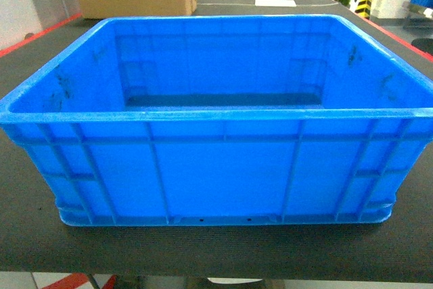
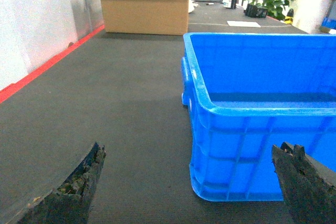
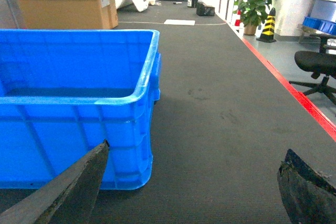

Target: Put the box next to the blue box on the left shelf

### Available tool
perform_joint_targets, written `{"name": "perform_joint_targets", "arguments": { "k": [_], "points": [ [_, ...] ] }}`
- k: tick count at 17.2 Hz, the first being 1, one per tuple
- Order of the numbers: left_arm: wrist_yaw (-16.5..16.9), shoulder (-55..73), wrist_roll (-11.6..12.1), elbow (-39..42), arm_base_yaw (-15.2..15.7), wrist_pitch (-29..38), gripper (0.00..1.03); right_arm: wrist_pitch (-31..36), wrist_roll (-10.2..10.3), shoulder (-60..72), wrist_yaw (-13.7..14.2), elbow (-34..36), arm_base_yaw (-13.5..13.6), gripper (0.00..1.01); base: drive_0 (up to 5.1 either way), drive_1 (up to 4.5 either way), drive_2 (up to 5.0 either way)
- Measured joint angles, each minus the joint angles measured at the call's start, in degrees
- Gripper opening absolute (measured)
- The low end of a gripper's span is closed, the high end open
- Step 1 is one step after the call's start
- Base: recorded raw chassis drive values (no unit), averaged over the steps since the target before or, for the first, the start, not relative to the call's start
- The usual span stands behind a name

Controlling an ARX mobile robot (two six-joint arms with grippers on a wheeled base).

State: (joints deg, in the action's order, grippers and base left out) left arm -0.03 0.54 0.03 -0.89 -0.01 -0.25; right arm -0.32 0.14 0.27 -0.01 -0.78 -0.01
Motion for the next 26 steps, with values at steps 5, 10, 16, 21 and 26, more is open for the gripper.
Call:
{"name": "perform_joint_targets", "arguments": {
  "k": [5, 10, 16, 21, 26],
  "points": [
    [0.00, 0.00, 0.00, 0.00, 0.00, 0.00, 0.98, 0.00, 0.00, 0.00, 0.00, 0.00, 0.00, 0.98, 0.0, 0.00, 0.0],
    [0.00, 0.00, 0.00, 0.00, 0.00, 0.00, 0.98, 0.00, 0.02, 0.00, -0.02, 0.00, 0.00, 0.98, 0.0, 0.00, 0.0],
    [0.00, 0.00, 0.00, 0.00, 0.00, 0.00, 0.98, 0.00, 0.00, 0.00, -0.02, 0.00, 0.00, 0.98, 0.0, 0.00, 0.0],
    [-6.36, 3.56, -1.62, -1.31, -3.37, -4.90, 0.98, -5.18, 0.74, 3.34, -2.38, -1.27, -0.35, 0.98, 0.0, 0.00, 0.0],
    [-5.51, 35.89, 0.17, -13.64, -3.10, 23.50, 0.98, 18.78, 1.40, 33.64, -4.26, -13.20, 1.68, 0.98, 0.0, 0.00, 0.0]
  ]
}}
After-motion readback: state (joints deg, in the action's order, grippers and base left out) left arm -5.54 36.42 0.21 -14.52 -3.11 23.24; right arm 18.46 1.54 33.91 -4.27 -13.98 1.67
